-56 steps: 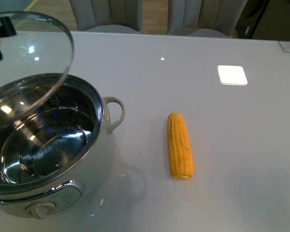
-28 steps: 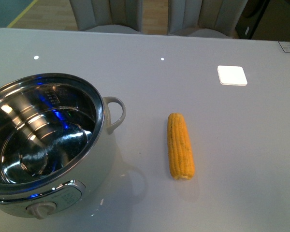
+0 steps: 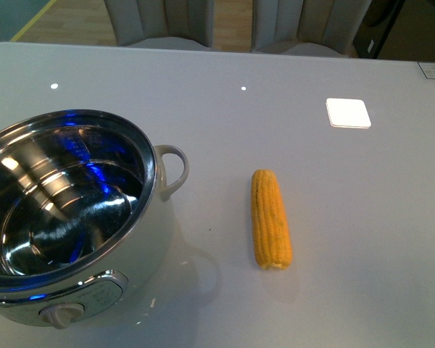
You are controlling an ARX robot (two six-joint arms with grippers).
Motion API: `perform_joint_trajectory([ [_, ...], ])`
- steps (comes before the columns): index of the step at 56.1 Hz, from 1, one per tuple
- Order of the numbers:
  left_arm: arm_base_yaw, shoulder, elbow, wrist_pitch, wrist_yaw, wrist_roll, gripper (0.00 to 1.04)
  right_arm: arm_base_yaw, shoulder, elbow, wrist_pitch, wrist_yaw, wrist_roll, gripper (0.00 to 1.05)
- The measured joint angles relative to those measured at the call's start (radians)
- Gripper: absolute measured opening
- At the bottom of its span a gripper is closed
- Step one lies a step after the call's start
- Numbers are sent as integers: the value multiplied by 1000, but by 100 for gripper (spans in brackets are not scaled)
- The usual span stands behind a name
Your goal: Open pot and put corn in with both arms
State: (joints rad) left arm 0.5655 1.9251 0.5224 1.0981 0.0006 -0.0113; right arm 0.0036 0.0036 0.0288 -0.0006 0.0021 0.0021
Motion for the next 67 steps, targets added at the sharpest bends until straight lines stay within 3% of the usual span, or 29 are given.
perform_joint_trajectory([
  [15, 28, 181, 87, 102, 21, 22, 44, 0, 0, 0, 0, 0, 0, 96],
  [39, -39, 501, 228, 243, 53, 21, 44, 0, 0, 0, 0, 0, 0, 96],
  [67, -68, 637, 287, 285, 86, 19, 44, 0, 0, 0, 0, 0, 0, 96],
])
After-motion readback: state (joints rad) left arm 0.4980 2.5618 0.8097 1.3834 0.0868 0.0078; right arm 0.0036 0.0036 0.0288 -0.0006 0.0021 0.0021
